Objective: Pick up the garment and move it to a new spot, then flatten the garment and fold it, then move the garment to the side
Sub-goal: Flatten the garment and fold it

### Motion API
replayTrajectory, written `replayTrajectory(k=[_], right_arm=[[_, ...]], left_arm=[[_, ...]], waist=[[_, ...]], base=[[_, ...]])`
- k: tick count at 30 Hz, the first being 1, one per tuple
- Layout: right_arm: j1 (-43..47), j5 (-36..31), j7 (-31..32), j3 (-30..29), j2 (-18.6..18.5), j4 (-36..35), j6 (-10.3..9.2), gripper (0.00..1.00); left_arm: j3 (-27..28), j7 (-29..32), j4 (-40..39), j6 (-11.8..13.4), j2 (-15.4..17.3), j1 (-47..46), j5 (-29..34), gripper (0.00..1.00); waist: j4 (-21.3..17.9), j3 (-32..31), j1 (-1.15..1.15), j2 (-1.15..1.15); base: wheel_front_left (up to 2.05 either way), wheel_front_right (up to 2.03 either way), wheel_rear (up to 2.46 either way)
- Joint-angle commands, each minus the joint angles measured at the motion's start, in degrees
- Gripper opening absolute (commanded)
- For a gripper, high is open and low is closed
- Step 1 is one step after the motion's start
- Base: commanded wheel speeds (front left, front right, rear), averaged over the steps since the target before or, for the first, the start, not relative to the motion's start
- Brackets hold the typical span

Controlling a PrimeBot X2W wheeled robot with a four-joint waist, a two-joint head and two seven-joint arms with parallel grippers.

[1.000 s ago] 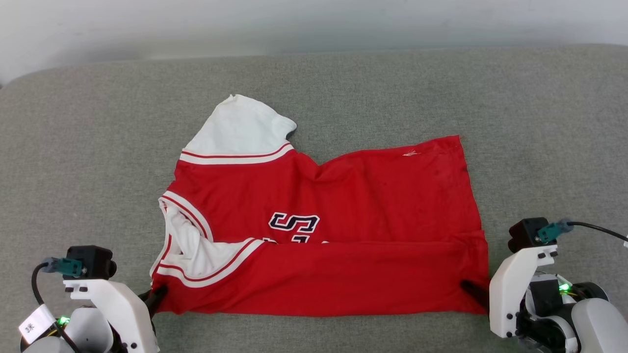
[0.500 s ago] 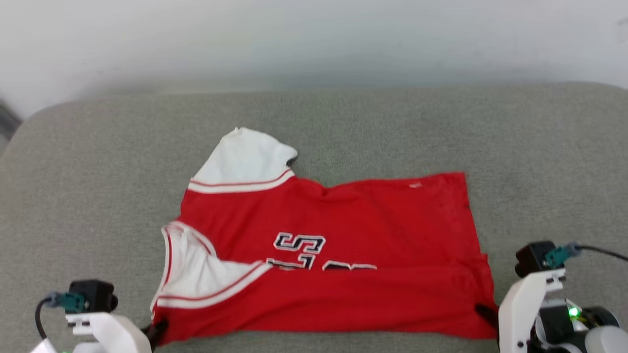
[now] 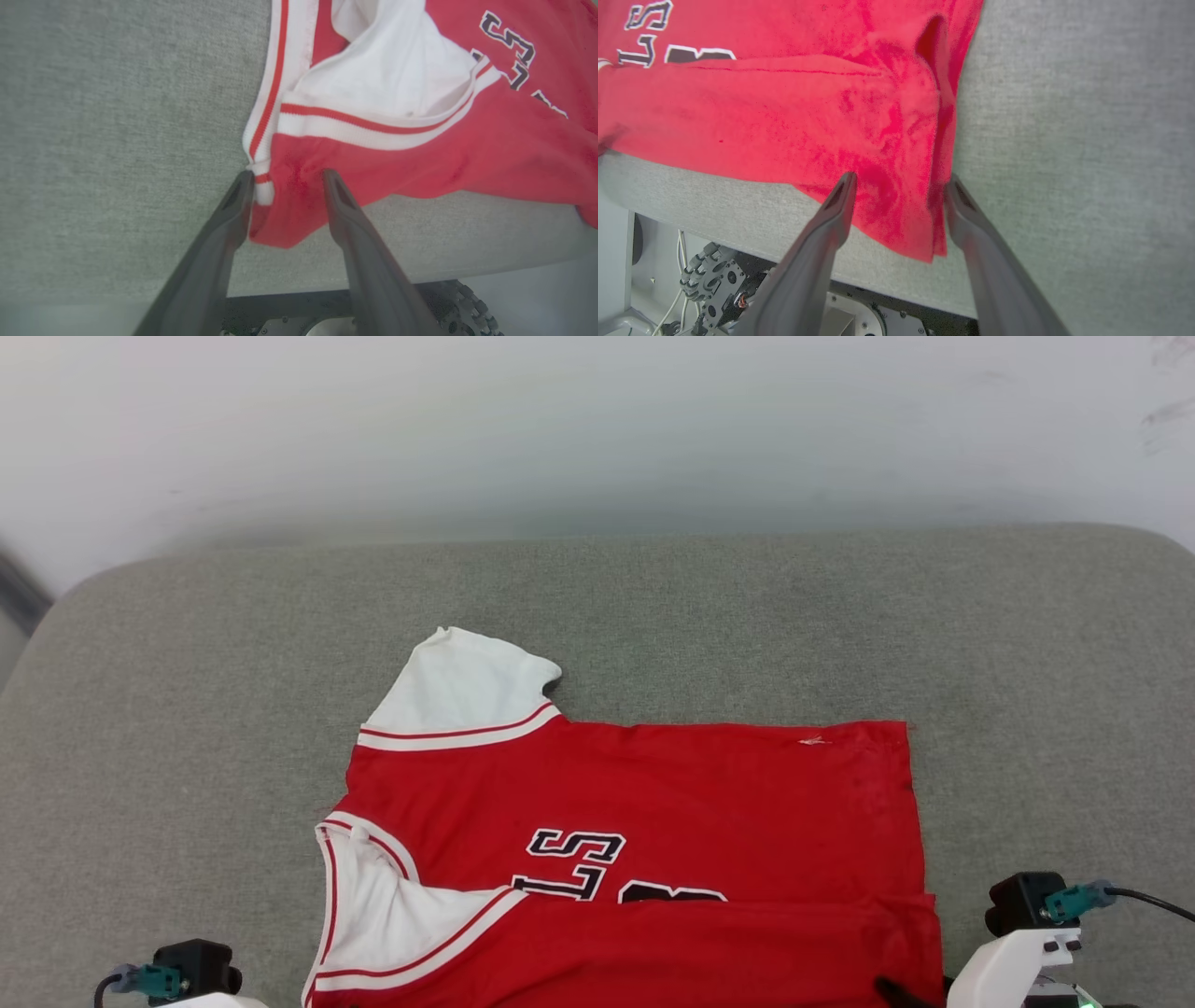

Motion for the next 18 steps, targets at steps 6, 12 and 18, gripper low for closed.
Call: replayTrajectory(k=[6,12,18], right_arm=[[1.47,-1.34,-19.27,2.27,-0.63,-4.94,-0.02,1.0],[-0.66,-4.71,-30.51,0.96,0.62,-5.68,-0.02,1.0],[-3.71,-8.77,-34.78,-0.59,2.77,-7.21,-0.02,1.0]], left_arm=[[0.97,-9.58,-0.6,1.39,-0.19,-3.52,8.05,1.0],[1.64,-15.14,-3.24,4.04,-1.61,-8.28,13.47,1.0],[1.03,-16.8,-3.74,6.03,-2.28,-15.3,18.52,1.0]], waist=[[-0.34,-3.35,0.0,0.0],[-1.44,-4.06,0.0,0.0],[-3.52,-1.91,0.0,0.0]], base=[[0.0,0.0,0.0],[0.0,0.0,0.0],[0.0,0.0,0.0]])
